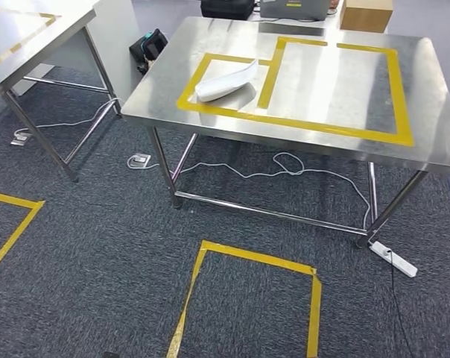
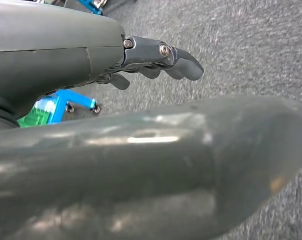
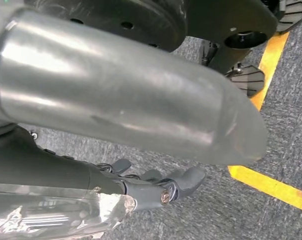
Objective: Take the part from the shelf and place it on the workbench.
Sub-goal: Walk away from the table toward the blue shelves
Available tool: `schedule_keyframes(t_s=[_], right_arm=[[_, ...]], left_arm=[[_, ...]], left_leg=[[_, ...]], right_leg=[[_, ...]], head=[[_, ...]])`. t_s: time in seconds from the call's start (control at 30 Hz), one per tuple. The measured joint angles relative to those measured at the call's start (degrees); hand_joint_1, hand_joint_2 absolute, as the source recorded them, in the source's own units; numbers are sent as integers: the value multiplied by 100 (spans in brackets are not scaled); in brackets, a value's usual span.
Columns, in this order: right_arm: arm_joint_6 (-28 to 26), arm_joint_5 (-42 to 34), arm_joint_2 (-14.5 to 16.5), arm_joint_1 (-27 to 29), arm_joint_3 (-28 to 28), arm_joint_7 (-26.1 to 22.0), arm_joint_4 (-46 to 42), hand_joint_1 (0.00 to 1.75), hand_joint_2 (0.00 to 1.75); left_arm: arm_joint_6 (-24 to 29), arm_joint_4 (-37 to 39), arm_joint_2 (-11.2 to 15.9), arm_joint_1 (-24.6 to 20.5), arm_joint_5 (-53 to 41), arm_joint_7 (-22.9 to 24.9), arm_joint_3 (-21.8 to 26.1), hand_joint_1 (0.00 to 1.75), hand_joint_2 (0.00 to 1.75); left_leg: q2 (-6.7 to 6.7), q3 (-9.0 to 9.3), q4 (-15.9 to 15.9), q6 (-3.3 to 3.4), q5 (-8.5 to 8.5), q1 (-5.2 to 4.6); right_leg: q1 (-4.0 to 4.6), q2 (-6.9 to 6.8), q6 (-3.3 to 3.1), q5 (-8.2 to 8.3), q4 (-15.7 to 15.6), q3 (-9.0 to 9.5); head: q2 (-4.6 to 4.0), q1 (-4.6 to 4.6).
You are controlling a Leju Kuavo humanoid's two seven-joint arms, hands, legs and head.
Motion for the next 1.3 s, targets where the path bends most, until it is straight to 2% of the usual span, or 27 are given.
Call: schedule_keyframes(t_s=[0.03,0.07,0.1,0.17,0.2,0.23,0.3,0.37,0.4,0.43,0.5,0.57,0.63,0.67,0.7,0.73,0.77,0.8,0.87,0.93,1.0,1.07,1.13,1.2,1.23,1.27,1.3], right_arm=[[-2,1,2,2,-1,1,0,0,0],[-3,1,3,6,-3,1,0,0,0],[-4,2,3,12,-6,1,0,0,0],[-6,2,2,29,-16,2,0,0,0],[-7,2,1,33,-21,2,0,0,0],[-7,2,1,33,-25,2,0,0,0],[-7,2,2,28,-27,2,0,0,0],[-7,3,2,26,-28,2,0,0,0],[-7,3,2,23,-30,2,0,0,0],[-7,3,1,17,-33,2,0,0,0],[-7,3,1,-8,-38,2,0,0,0],[-7,2,2,-16,-41,-1,0,0,0],[-6,1,3,4,-44,-2,0,0,0],[-5,0,2,16,-46,-2,0,0,0],[-4,-1,2,23,-49,-1,0,0,0],[-3,-1,2,27,-52,-1,0,0,0],[-3,-1,2,26,-56,-1,0,0,0],[-3,-1,2,24,-58,-2,0,0,0],[-3,-1,2,14,-66,-5,0,0,0],[-1,-1,3,5,-74,-6,0,0,0],[0,-1,4,1,-78,-5,0,0,0],[0,-1,8,0,-80,-5,0,0,0],[-2,-1,11,14,-81,-6,0,0,0],[-14,-10,13,35,-89,-5,0,0,0],[-24,-16,15,38,-97,-5,0,0,0],[-36,-26,20,36,-108,-5,0,0,0],[-52,-33,28,32,-120,-4,0,0,0]], left_arm=[[0,1,-11,3,0,-11,12,0,0],[0,1,-22,3,0,-21,20,0,0],[0,0,-36,-3,0,-30,25,0,0],[0,0,-52,-15,0,-42,35,0,0],[0,0,-57,-15,0,-44,43,0,0],[0,0,-60,-9,0,-44,50,0,0],[0,-1,-62,-1,-1,-45,58,0,0],[0,-1,-69,-23,-2,-47,60,0,0],[1,-1,-74,-35,-3,-49,60,0,0],[1,-1,-78,-42,-4,-51,60,0,0],[2,2,-81,-31,-9,-54,61,0,0],[4,3,-76,-28,-22,-49,65,0,0],[2,4,-80,-45,-43,-34,68,0,0],[0,5,-88,-52,-52,-23,69,0,0],[-2,7,-95,-52,-58,-9,69,0,0],[-3,9,-99,-48,-63,5,69,0,0],[-5,10,-101,-42,-67,18,69,0,0],[-11,11,-103,-39,-69,29,70,0,0],[-25,12,-110,-44,-74,49,71,0,0],[-39,13,-114,-49,-90,59,71,0,0],[-42,14,-109,-39,-119,61,71,0,0],[1,14,-103,-27,-163,66,71,0,0],[129,14,-101,-40,-249,91,71,0,0],[382,14,-104,-55,-378,134,69,0,0],[540,14,-101,-52,-458,167,68,0,0],[698,9,-91,-40,-586,221,67,0,0],[826,-32,-80,-11,-830,306,83,0,0]], left_leg=[[76,-41,95,-20,-85,4],[183,-128,309,-35,-252,3],[306,-261,646,-47,-487,-2],[409,-560,1431,-68,-917,0],[423,-622,1659,-70,-1001,1],[433,-578,1674,-65,-972,1],[550,-188,1100,-41,-681,-2],[842,243,365,-10,-465,-26],[936,349,166,15,-436,-39],[949,373,90,42,-448,-54],[803,352,74,118,-433,-50],[673,340,58,191,-397,-31],[535,312,56,243,-369,-29],[458,294,57,261,-359,-36],[373,279,59,271,-349,-45],[292,270,61,276,-339,-53],[211,266,62,274,-329,-58],[130,265,64,264,-319,-60],[-12,254,73,227,-297,-66],[-120,226,75,167,-270,-59],[-196,195,67,100,-244,-37],[-1,100,241,51,-375,-40],[308,-176,833,3,-739,-45],[409,-482,1490,-51,-1022,-23],[426,-533,1611,-71,-1020,-10],[448,-485,1535,-86,-920,3],[506,-332,1258,-96,-742,13]], right_leg=[[2,-62,-47,20,-3,-7],[0,-132,-87,41,-10,-12],[7,-202,-112,56,-12,-17],[21,-355,-133,80,-8,-36],[25,-430,-133,89,-6,-49],[27,-501,-129,96,-5,-62],[28,-639,-114,96,-4,-60],[62,-760,-60,72,8,-60],[81,-814,-27,58,10,-60],[97,-872,5,47,5,-55],[87,-931,64,23,-6,-10],[61,-691,123,-163,223,-78],[50,-367,151,-547,910,-391],[52,-301,151,-711,1300,-581],[56,-268,144,-783,1567,-720],[58,-253,129,-739,1627,-766],[60,-235,110,-589,1456,-699],[60,-185,86,-374,1097,-531],[55,51,39,-62,325,-172],[66,178,3,9,-4,-33],[78,68,-48,40,-37,-11],[63,-57,-114,89,-74,21],[53,-207,-148,115,-90,25],[53,-376,-156,114,-88,14],[52,-456,-153,109,-87,11],[49,-528,-144,102,-86,13],[43,-593,-127,90,-84,22]], head=[[0,-17],[0,-33],[0,-52],[0,-68],[0,-68],[0,-68],[0,-69],[0,-72],[0,-64],[0,-56],[0,-38],[0,-18],[0,7],[0,12],[0,15],[0,18],[0,18],[0,17],[0,15],[0,13],[0,13],[0,-7],[0,-36],[0,-44],[0,-45],[0,-45],[0,-46]])
